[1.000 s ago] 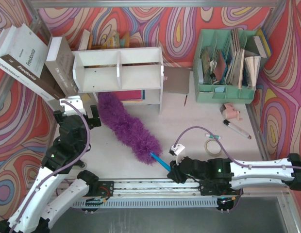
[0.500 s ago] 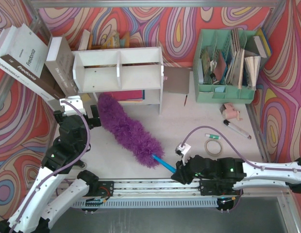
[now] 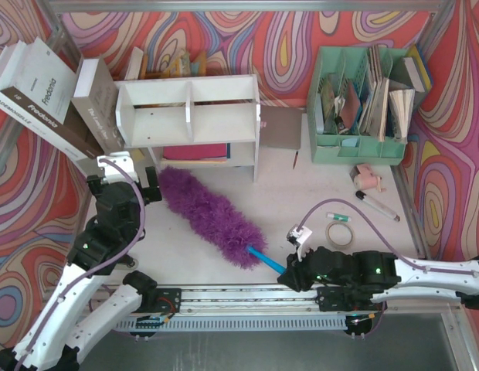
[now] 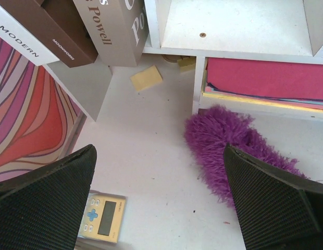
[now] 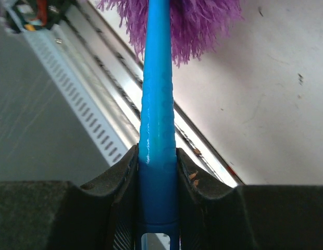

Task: Dust the bookshelf with a duster

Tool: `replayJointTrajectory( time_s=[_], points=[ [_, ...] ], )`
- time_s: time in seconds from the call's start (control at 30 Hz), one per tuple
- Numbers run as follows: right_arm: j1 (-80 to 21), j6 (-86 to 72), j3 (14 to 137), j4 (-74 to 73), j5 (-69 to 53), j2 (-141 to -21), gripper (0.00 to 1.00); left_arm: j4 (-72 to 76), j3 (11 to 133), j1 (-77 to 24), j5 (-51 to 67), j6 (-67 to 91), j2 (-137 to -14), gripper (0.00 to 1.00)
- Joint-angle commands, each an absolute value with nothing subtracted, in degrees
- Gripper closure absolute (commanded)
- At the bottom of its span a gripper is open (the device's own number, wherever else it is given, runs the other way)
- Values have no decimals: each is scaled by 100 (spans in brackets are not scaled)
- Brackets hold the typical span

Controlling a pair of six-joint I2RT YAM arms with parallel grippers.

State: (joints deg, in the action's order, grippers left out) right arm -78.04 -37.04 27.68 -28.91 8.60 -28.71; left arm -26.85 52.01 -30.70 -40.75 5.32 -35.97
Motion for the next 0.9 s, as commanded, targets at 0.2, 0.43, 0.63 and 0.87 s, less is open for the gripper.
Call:
replayJointTrajectory(
  time_s=[0.2, 0.43, 0.63, 0.87],
  points=[
    [-7825, -4136, 2782, -2835, 1726, -3185, 100, -2619, 5128, -3032, -4097, 484, -3623, 2],
    [-7825, -4401, 2504, -1960, 2288, -3645, 100, -2608, 5132, -3033, -4107, 508, -3563, 1],
    [-7830, -4133, 2424, -761, 2249, -4489, 100, -2601, 5113, -3028, -4105, 517, -3485, 1],
    [-7833, -3706, 2592, 467, 2031, -5184, 100, -2503, 5046, -3030, -3575, 506, -3223, 1]
  ],
)
